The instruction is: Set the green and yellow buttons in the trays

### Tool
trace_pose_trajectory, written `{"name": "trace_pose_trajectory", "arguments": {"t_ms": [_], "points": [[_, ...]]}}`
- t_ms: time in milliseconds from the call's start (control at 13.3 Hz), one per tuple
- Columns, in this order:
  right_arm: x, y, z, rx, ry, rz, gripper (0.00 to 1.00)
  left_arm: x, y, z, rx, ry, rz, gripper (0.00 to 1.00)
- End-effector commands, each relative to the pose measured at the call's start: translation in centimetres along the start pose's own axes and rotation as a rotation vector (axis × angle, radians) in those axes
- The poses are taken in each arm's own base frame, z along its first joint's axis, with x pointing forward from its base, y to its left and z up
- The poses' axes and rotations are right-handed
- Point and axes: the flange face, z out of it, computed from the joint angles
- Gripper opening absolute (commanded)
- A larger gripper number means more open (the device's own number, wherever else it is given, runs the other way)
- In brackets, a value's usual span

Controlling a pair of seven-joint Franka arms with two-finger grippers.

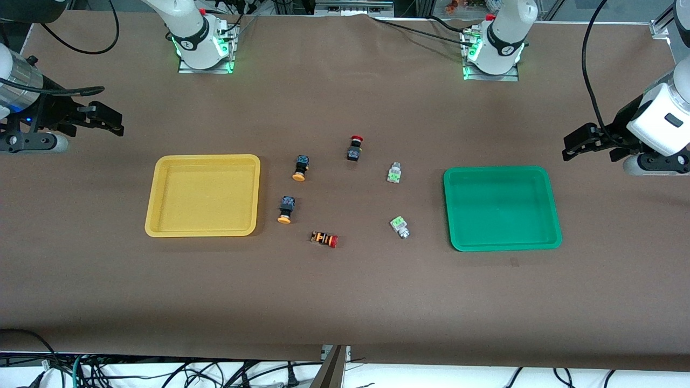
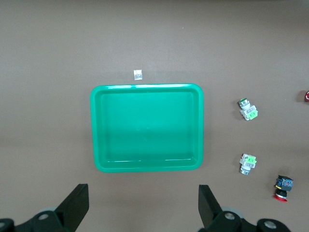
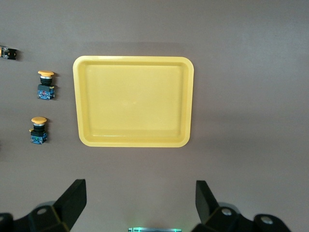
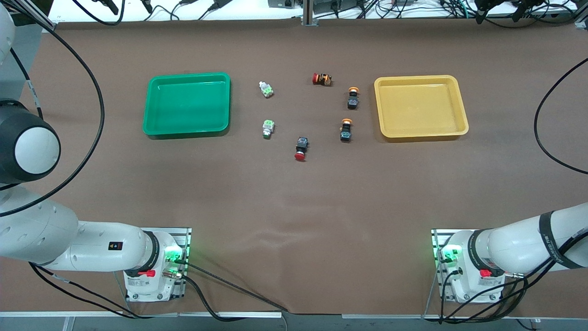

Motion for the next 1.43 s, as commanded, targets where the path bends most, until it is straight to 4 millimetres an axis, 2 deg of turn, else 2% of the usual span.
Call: {"name": "trace_pose_trajectory", "arguments": {"t_ms": [0, 151, 301, 376, 452, 527, 602, 753, 828, 903, 978, 1054, 1129, 1280, 1355], "points": [[-0.7, 2.1, -0.7, -0.003, -0.013, 0.022, 1.00, -0.6, -0.1, -0.7, -0.007, -0.006, 0.018, 1.00], [-0.8, 1.8, -0.6, 0.001, -0.018, 0.019, 1.00, -0.7, 0.7, -0.5, -0.008, -0.016, 0.028, 1.00], [-0.7, 1.8, -0.5, 0.001, -0.018, 0.019, 1.00, -0.6, 2.8, 1.1, -0.002, -0.069, 0.066, 1.00], [-0.4, 1.6, 0.0, 0.004, -0.019, 0.021, 1.00, -0.8, 4.0, 1.3, -0.001, -0.074, 0.084, 1.00], [0.5, 0.5, 1.6, 0.010, -0.030, 0.004, 1.00, -1.1, 6.3, 1.9, 0.001, -0.089, 0.111, 1.00], [2.0, -1.8, 4.5, 0.005, -0.061, -0.032, 1.00, -1.4, 8.3, 3.2, 0.006, -0.124, 0.144, 1.00], [2.9, -2.7, 5.8, 0.003, -0.066, -0.051, 1.00, -1.9, 11.2, 6.0, 0.019, -0.211, 0.195, 1.00], [6.2, -4.4, 11.7, 0.048, -0.047, -0.060, 1.00, -2.7, 17.5, 10.9, 0.060, -0.289, 0.210, 1.00], [7.5, -7.3, 14.4, 0.110, -0.029, -0.059, 1.00, -2.9, 19.9, 13.4, 0.080, -0.313, 0.184, 1.00], [8.9, -9.4, 17.3, 0.124, -0.019, -0.027, 1.00, -3.1, 22.3, 16.2, 0.093, -0.327, 0.181, 1.00], [9.6, -12.3, 19.8, 0.129, -0.011, 0.038, 1.00, -3.4, 24.7, 19.3, 0.094, -0.319, 0.211, 1.00], [10.0, -15.3, 21.7, 0.133, 0.000, 0.104, 1.00, -3.8, 26.8, 22.8, 0.091, -0.304, 0.236, 1.00], [10.3, -17.7, 23.8, 0.140, 0.008, 0.143, 1.00, -3.7, 27.9, 26.4, 0.081, -0.285, 0.247, 1.00], [11.0, -21.1, 27.8, 0.151, 0.038, 0.129, 1.00, -5.9, 30.6, 33.7, 0.058, -0.216, 0.296, 1.00], [11.0, -22.8, 29.7, 0.149, 0.058, 0.117, 1.00, -7.3, 31.6, 36.3, 0.044, -0.182, 0.319, 1.00]]}}
